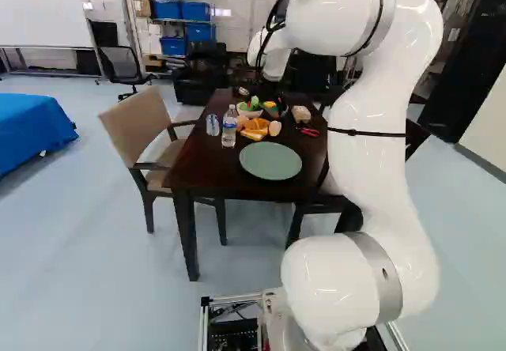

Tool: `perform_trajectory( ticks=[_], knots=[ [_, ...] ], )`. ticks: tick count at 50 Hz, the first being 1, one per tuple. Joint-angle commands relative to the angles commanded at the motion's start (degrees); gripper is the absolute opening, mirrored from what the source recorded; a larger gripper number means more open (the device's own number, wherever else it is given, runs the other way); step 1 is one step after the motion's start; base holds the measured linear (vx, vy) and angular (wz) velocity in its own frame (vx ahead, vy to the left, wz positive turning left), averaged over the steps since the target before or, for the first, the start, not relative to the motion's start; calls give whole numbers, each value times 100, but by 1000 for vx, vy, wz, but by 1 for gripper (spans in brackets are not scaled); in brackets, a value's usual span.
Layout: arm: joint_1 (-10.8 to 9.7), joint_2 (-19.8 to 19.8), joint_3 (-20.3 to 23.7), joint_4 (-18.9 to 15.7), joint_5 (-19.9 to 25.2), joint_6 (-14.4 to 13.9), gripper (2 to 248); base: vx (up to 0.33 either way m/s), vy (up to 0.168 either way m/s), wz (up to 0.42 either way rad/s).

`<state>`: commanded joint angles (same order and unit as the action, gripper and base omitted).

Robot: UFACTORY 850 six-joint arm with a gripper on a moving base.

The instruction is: Move the croissant to the empty plate

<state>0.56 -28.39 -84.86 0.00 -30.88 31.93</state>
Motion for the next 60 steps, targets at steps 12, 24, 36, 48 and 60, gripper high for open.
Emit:
perform_trajectory(
  ticks=[12,24,36,48,60],
  knots=[
    [0,0,0,0,-97,722,247,0,0,0],
    [0,0,0,0,-256,1445,247,0,0,0],
    [0,0,0,0,-429,2169,247,0,0,0],
    [0,0,0,0,-601,2891,247,0,0,0],
    [0,0,0,0,-755,3613,247,0,0,0]
  ],
)
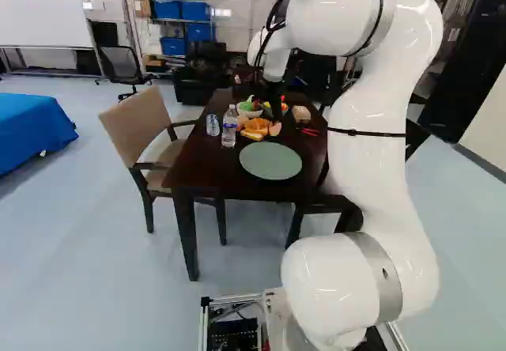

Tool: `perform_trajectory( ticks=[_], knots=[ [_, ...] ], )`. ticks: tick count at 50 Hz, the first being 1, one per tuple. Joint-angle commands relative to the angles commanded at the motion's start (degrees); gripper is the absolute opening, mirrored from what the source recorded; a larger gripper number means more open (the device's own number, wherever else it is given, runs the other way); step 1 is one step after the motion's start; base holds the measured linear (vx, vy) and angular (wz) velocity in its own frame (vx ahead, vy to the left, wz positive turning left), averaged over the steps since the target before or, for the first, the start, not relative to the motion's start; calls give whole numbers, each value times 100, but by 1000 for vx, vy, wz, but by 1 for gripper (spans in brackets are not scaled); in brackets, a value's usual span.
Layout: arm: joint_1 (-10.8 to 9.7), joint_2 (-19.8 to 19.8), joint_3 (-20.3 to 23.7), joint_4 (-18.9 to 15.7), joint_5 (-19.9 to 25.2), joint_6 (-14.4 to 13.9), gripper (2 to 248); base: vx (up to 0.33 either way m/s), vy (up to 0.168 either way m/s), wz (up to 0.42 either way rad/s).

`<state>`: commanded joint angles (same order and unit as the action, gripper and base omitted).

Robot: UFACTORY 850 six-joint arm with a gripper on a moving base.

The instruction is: Move the croissant to the empty plate

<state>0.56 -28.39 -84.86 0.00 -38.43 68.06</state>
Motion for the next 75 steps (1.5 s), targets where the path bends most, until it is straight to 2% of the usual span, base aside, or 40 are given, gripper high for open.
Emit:
perform_trajectory(
  ticks=[46,75],
  knots=[
    [0,0,0,0,-36,2770,247,0,0,0],
    [0,0,0,0,-36,2770,247,0,0,0]
  ],
)
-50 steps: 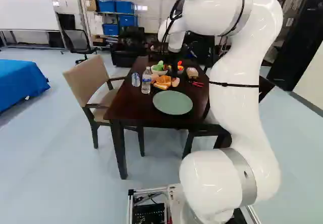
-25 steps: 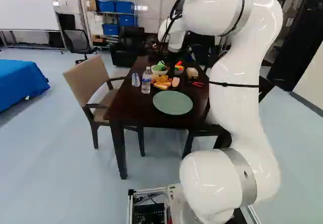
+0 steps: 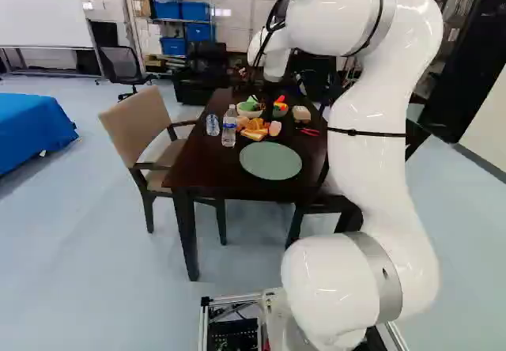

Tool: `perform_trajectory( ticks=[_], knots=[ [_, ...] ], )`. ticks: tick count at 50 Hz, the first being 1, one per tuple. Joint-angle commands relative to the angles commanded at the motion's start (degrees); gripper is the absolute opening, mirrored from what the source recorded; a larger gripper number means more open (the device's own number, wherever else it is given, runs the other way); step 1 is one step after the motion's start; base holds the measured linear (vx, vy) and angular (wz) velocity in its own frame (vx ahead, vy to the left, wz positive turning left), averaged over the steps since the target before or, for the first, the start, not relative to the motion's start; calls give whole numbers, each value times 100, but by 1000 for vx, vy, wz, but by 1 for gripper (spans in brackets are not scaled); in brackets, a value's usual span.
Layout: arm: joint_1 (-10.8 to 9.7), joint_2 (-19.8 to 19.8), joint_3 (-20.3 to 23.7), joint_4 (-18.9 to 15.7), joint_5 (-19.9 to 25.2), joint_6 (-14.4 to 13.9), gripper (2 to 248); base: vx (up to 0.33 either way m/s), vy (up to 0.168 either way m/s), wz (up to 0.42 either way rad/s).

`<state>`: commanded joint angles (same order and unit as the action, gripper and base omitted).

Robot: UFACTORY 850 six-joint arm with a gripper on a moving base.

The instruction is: Move the croissant to the empty plate

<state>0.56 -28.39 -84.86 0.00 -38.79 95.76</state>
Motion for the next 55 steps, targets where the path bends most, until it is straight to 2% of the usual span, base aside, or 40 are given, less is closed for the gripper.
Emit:
perform_trajectory(
  ticks=[55],
  knots=[
    [77,-439,-609,0,-330,0,247,0,0,0]
  ],
)
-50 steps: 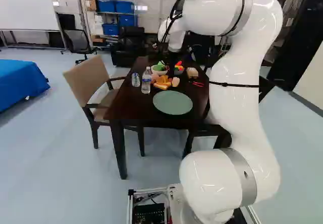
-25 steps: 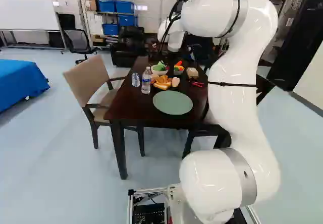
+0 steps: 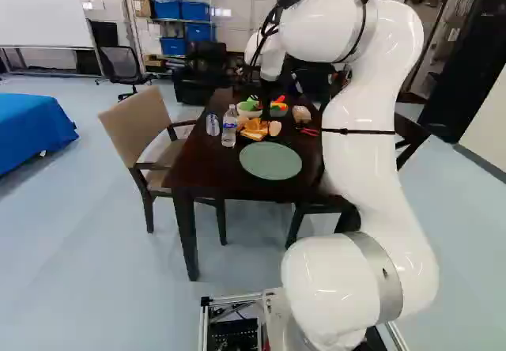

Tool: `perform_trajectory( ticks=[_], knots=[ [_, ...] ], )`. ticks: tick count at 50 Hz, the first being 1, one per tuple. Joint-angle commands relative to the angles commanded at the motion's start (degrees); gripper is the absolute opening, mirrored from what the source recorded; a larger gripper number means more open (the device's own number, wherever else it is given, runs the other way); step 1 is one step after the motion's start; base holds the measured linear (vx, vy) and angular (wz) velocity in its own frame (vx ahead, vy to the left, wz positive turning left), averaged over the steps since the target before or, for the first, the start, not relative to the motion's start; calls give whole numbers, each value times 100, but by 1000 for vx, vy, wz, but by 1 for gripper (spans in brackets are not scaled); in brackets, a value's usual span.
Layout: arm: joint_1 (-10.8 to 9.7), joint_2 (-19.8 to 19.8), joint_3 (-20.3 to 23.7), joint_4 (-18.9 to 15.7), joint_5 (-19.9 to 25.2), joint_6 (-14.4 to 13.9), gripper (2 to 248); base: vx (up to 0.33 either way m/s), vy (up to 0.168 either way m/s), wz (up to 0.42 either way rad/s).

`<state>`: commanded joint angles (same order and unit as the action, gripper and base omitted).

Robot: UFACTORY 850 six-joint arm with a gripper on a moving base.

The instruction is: Move the croissant to the empty plate

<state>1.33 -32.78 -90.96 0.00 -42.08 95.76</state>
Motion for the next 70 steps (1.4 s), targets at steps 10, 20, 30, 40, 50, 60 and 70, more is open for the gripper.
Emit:
perform_trajectory(
  ticks=[10,20,30,40,50,60,70],
  knots=[
    [23,-92,-131,0,-144,0,247,0,0,0],
    [46,-184,-263,0,-292,0,247,0,0,0],
    [68,-275,-396,0,-441,0,247,0,0,0],
    [91,-369,-534,0,-594,0,247,0,0,0],
    [105,-458,-664,0,-717,0,247,0,0,0],
    [105,-493,-718,0,-766,0,247,0,0,0],
    [105,-498,-725,0,-766,0,247,0,0,0]
  ],
)
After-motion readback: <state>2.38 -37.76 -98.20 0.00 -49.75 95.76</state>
